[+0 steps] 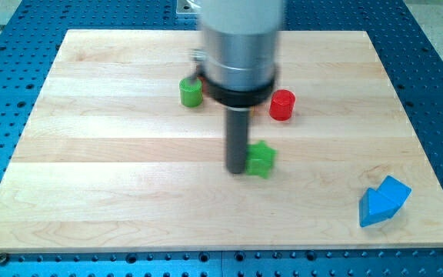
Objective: Place a green star at the top left of the triangle
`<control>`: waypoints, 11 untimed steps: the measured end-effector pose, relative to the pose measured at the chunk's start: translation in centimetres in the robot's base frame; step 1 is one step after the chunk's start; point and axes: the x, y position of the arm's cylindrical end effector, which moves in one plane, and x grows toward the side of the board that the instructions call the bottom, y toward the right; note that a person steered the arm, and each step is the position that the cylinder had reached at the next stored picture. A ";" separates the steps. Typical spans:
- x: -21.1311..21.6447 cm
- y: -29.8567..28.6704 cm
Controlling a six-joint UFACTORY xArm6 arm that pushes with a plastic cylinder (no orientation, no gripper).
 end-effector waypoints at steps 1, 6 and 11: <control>0.8 2.7; 2.5 1.1; 0.2 7.1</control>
